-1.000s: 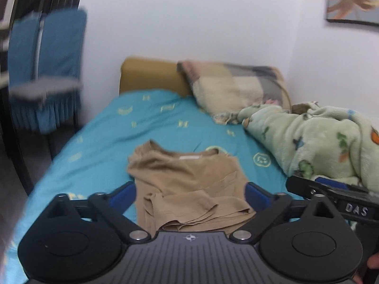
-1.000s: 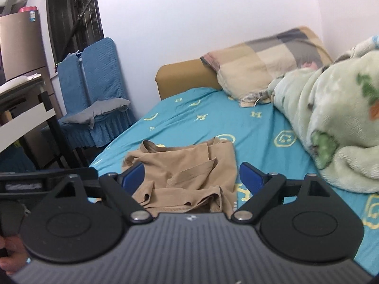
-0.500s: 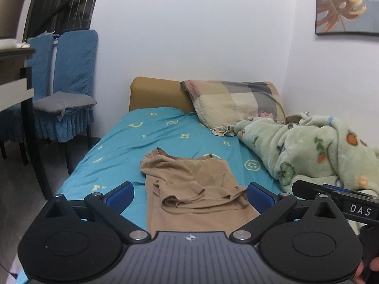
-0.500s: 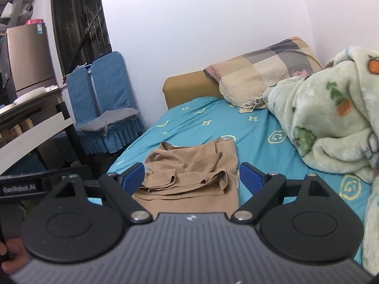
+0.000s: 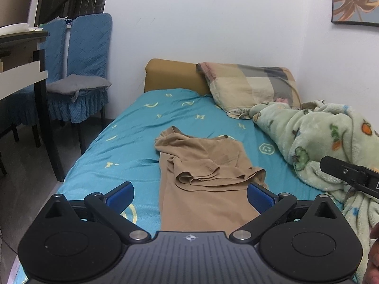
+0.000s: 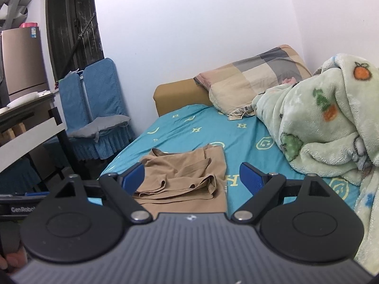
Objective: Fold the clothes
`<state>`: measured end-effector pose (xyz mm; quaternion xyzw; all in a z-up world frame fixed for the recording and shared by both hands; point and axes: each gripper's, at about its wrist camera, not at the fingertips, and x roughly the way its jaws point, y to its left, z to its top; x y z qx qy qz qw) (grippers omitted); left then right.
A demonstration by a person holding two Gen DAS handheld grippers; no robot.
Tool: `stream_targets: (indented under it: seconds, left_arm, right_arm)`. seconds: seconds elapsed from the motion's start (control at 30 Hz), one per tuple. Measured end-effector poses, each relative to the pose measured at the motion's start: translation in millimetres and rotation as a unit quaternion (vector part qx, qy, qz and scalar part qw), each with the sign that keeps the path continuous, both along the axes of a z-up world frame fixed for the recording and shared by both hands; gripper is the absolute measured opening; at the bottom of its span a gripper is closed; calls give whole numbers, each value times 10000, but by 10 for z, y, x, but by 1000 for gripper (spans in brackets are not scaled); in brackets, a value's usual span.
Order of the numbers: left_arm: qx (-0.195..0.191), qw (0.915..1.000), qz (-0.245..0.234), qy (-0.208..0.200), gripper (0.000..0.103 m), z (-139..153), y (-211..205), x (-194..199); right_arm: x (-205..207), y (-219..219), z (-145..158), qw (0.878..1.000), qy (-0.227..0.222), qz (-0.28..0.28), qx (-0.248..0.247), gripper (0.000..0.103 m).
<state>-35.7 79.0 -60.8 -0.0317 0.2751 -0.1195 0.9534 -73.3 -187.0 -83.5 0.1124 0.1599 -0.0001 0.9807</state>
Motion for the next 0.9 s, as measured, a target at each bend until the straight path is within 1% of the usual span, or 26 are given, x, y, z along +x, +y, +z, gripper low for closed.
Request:
stream_targets:
  seconds: [0.03,0.07,0.1,0.13,0.23,0.33,0.4,0.47,0.5,0.57,0.6,0.63,0.67,0.73,0.77,0.8,0.9]
  left_arm:
    - [-2,10000,2,18,102,-8,2,5]
    - [-8,10000,-5,48,102,-18,0,13]
    - [-20,10000,-15,89,102,-29,-3,23]
    - [-35,9999,-26,132,102,-40,-6,34]
    - [-63,9997,-41,239,102,-75,-14,57]
    - [-68,9995,-45,314,102,-101,-29,70]
    - [-86,9993,-50,367,102,-115,-32,78]
    - [-158,9987,-48,474,102,-139,-29,98]
    - [-258,9979,-58,593,102,-163,-13,119]
    - [-494,9950,-84,866,102,-217,27,169]
    - [-689,9918,-82,1073,102,-259,64,208]
    - [-930,9868,-66,1327,102,-320,107,251]
    - [-1196,9797,-42,1611,102,-394,156,299]
    - [-1700,9613,28,2168,101,-561,246,387]
    - [-1851,9534,87,2381,100,-643,279,419]
    - [-1972,9458,153,2574,96,-725,310,447]
    - [-2018,9362,261,2866,94,-904,337,518]
  right_arm:
    - [-5,6,6,10000,-24,-24,-40,81]
    - [-8,13,15,9999,-40,-59,-87,68]
    - [-5,13,18,9999,-37,-88,-99,67]
    - [-2,10,19,9999,-30,-114,-101,69]
    - [40,-48,-14,9997,94,-3,210,69]
    - [119,-80,-71,9979,384,78,507,85]
    - [156,-72,-117,9969,528,74,576,85]
    - [196,-89,-177,9947,692,64,757,85]
    - [215,-99,-208,9933,776,58,854,85]
    - [270,-168,-297,9861,1057,78,1282,85]
    - [294,-214,-357,9800,1216,93,1570,85]
    - [318,-262,-420,9726,1376,109,1872,85]
    - [337,-323,-504,9624,1529,97,2245,85]
    - [351,-426,-688,9388,1792,30,2943,85]
    - [357,-476,-781,9250,1917,-5,3282,85]
    - [360,-502,-867,9133,2038,-56,3526,85]
    - [365,-562,-1120,8764,2387,-220,4177,84]
